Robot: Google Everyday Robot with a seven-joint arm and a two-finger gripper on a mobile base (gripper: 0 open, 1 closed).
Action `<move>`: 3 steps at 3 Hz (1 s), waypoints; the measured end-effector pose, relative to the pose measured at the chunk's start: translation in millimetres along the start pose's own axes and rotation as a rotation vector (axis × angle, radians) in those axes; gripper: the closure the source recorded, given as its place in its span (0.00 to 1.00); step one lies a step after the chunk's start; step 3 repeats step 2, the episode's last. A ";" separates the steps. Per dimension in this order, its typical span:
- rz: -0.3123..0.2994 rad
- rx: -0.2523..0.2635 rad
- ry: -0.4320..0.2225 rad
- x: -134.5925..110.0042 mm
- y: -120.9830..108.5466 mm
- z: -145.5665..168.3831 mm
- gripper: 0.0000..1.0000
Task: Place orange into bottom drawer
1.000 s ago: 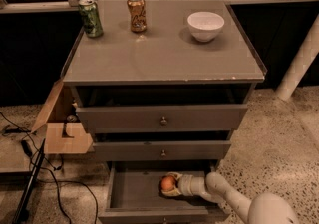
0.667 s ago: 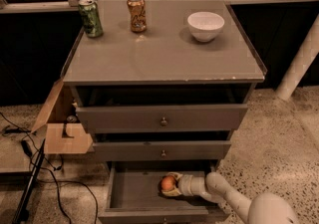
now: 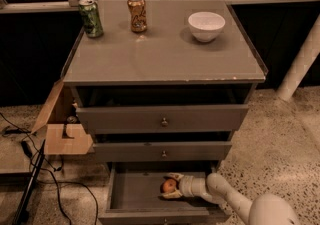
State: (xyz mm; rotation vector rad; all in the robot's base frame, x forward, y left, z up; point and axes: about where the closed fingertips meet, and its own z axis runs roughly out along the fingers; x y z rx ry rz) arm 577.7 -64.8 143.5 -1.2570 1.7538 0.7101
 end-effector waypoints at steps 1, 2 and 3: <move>0.000 0.000 0.000 0.0 0.1 0.1 0.00; 0.000 0.000 0.000 0.0 0.1 0.1 0.00; 0.000 0.000 0.000 0.0 0.1 0.1 0.00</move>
Offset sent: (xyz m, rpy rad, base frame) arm 0.0000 0.0000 0.0000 0.0000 0.0000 0.0000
